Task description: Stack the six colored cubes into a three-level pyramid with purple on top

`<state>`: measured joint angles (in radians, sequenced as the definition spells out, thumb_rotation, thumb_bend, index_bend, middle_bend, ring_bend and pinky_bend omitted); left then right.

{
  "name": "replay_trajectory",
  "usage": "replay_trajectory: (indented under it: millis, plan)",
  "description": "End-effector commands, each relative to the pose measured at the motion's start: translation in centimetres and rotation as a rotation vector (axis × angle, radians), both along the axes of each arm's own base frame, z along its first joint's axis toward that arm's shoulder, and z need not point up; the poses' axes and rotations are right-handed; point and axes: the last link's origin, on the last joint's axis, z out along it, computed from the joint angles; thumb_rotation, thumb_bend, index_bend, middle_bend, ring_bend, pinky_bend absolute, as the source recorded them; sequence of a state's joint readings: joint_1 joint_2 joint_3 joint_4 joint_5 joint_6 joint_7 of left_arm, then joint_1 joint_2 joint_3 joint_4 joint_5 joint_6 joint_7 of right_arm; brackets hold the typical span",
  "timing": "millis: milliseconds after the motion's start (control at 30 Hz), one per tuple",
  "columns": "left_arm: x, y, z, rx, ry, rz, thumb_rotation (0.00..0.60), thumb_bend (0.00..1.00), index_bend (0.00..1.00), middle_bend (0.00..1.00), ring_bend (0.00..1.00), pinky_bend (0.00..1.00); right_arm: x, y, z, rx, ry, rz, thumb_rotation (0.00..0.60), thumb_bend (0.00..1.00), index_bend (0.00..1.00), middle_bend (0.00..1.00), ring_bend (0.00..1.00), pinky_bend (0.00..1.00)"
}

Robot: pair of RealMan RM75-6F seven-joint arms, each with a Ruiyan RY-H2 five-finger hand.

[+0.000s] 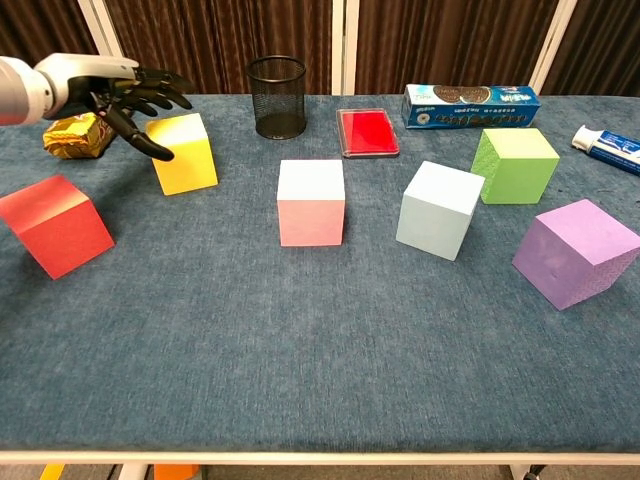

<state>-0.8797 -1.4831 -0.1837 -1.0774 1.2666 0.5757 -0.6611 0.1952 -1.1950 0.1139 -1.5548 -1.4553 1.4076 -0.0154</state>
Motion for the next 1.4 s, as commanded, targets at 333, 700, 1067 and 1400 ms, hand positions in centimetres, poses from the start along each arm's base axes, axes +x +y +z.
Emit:
replay_trajectory:
  millis: [333,700,1067,1400]
  plan:
    - [-0.9,0.7,-0.9,0.084,0.089,0.076,0.6,0.12,0.07,0.29,0.0,0.03,-0.4,0.1,-0.1,0.003,0.001,-0.008,0.6,0.0,0.0,0.0,0.0,0.0]
    - [0.6,-3.2,2.1,0.151,0.011,-0.053,0.6,0.24,0.07,0.53,0.09,0.08,-0.2,-0.3,0.4,-0.009,0.007,-0.004,0.6,0.0,0.0,0.0,0.0,0.0]
    - [-0.3,-9.0,2.1,0.046,0.003,-0.138,0.6,0.24,0.07,0.57,0.1,0.09,1.4,-2.2,2.5,-0.051,0.016,0.036,0.6,0.0,0.0,0.0,0.0,0.0]
    - [2.0,-8.9,-0.4,0.062,-0.028,-0.166,0.6,0.24,0.07,0.59,0.13,0.09,1.3,-2.3,2.7,-0.057,0.014,0.022,0.6,0.0,0.0,0.0,0.0,0.0]
